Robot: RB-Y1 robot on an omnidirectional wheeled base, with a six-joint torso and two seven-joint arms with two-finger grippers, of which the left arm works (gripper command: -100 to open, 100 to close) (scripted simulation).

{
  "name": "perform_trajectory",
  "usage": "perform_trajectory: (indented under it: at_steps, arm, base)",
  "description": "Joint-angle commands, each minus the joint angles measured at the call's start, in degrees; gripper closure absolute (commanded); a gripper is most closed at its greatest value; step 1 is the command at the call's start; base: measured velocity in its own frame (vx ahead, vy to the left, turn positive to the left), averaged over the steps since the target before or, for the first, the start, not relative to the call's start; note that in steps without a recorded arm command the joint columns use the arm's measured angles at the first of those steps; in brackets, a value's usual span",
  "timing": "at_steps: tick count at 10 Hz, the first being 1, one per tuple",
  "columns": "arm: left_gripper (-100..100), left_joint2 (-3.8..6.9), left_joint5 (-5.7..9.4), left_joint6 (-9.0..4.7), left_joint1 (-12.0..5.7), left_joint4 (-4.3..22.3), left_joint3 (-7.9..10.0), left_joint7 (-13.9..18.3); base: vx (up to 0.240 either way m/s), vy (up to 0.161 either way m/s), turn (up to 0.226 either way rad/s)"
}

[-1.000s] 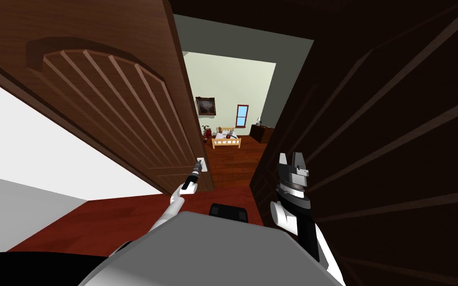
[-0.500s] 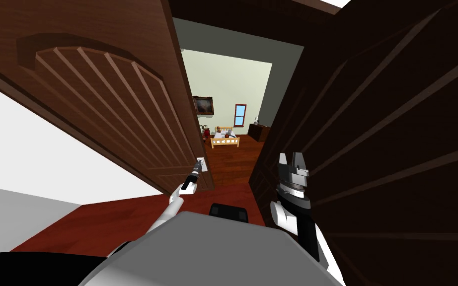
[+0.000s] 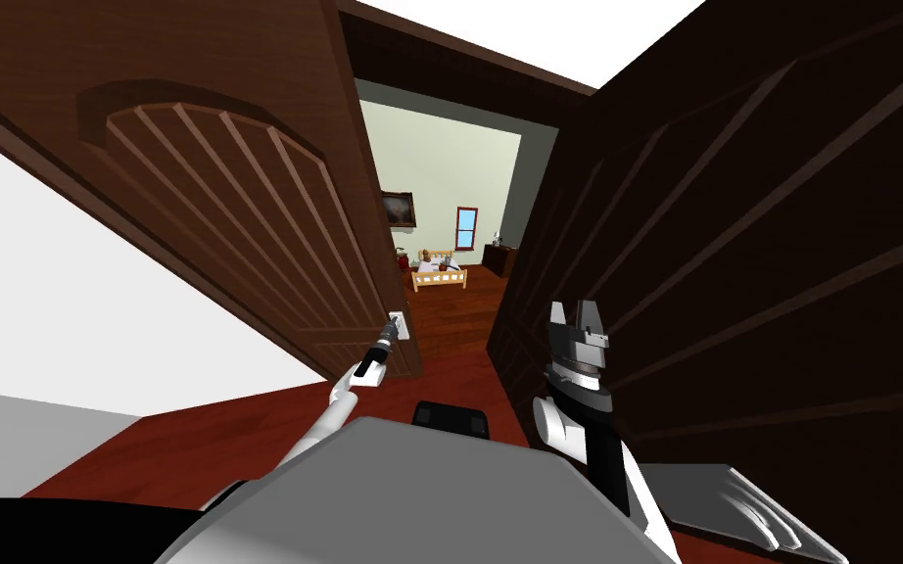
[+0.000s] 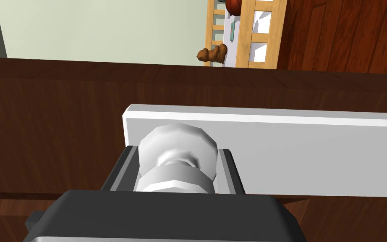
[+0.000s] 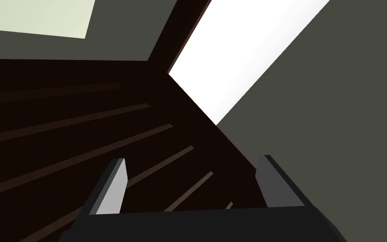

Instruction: Pull the door open

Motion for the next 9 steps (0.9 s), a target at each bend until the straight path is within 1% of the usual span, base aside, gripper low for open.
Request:
perform_trajectory:
  at_steps: [1,3,4,5,9]
  arm:
    - [100,1.22,0.17,-0.33,0.64,-0.6,-0.89,1.0]
    - [100,2.14,0.28,-0.60,1.09,-0.8,-1.74,1.9]
    - [100,1.66,0.20,-0.40,0.95,-0.8,-1.67,1.5]
    - [100,2.63,0.28,-0.96,1.96,-1.4,-2.70,2.4]
    - [100,5.28,0.54,-2.50,4.19,-3.1,-4.76,4.4]
  base:
    - [-0.245,0.085,-0.159]
    - [-0.209,0.069,-0.126]
    - [-0.106,0.026,-0.041]
    - [-0.149,0.046,-0.116]
    - [-0.218,0.081,-0.130]
